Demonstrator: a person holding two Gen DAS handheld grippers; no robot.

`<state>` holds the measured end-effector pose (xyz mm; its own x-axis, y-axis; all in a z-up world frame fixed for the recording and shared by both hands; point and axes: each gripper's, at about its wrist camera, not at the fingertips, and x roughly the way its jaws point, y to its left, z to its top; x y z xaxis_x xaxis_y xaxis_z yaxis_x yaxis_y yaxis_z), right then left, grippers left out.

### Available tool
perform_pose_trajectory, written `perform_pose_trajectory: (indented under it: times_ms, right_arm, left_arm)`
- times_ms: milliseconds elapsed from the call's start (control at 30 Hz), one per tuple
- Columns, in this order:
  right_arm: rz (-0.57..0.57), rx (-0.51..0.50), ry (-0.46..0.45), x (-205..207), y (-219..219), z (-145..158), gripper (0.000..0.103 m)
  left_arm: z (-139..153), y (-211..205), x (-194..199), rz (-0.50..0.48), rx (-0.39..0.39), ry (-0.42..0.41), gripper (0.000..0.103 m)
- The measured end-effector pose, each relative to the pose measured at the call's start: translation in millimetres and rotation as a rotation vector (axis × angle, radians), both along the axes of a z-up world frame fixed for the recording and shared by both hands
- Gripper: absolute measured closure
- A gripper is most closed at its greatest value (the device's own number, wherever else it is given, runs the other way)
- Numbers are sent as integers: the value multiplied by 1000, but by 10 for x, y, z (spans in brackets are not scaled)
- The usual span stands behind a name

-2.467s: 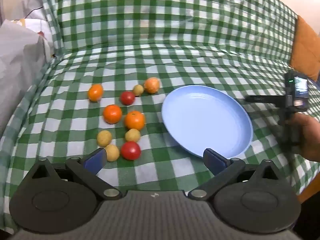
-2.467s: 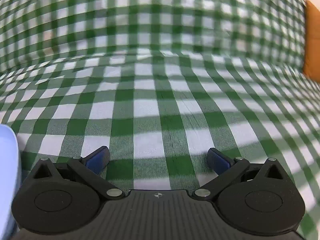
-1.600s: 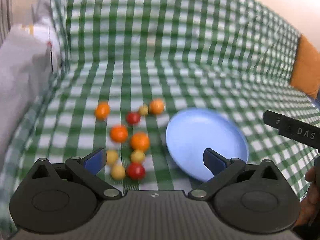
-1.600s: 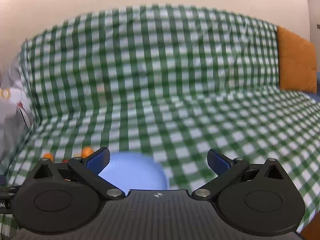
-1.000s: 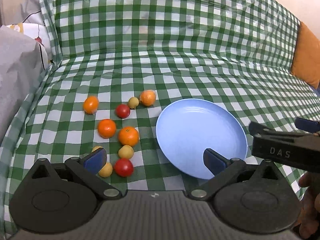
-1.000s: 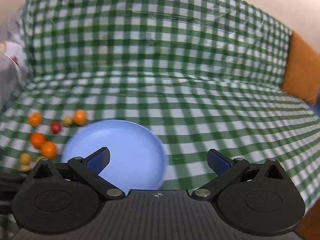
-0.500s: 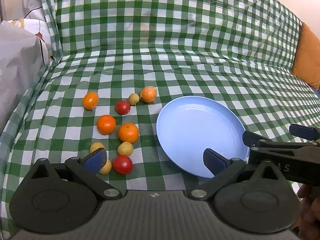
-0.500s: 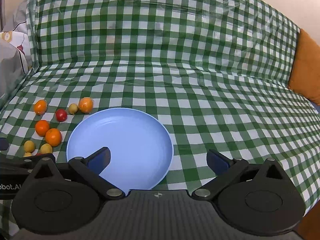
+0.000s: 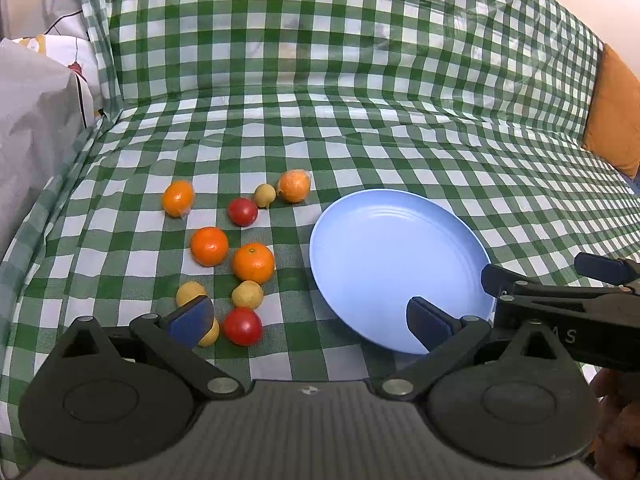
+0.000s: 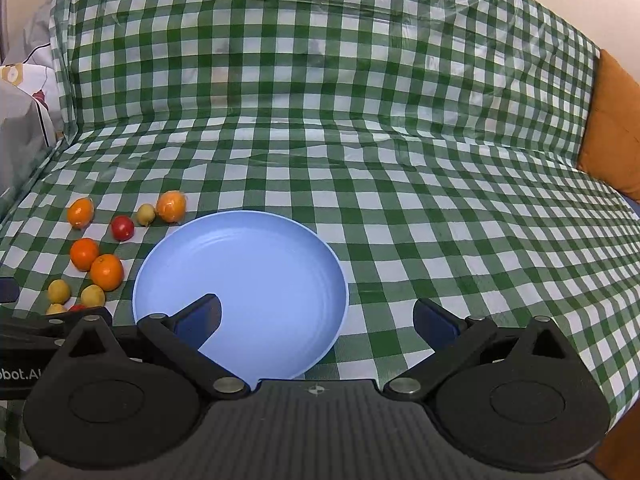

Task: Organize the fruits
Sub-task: 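Move both tools toward the fruit cluster beside the light blue plate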

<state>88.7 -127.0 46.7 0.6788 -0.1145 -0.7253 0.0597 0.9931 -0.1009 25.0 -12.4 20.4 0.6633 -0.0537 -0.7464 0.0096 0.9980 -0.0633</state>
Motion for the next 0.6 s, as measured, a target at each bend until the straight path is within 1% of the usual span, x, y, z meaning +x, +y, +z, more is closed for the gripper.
perform_pose_trajectory:
  times_ms: [333,600]
  right_arm:
    - [-6,-1,2,25,16,-8,2]
    - [1,-3,-4,18,37,-10,5]
  left_arm:
    - [-7,-1,9,-4,1,-1,1]
    - [-11,5,17,-9,0,-4,1]
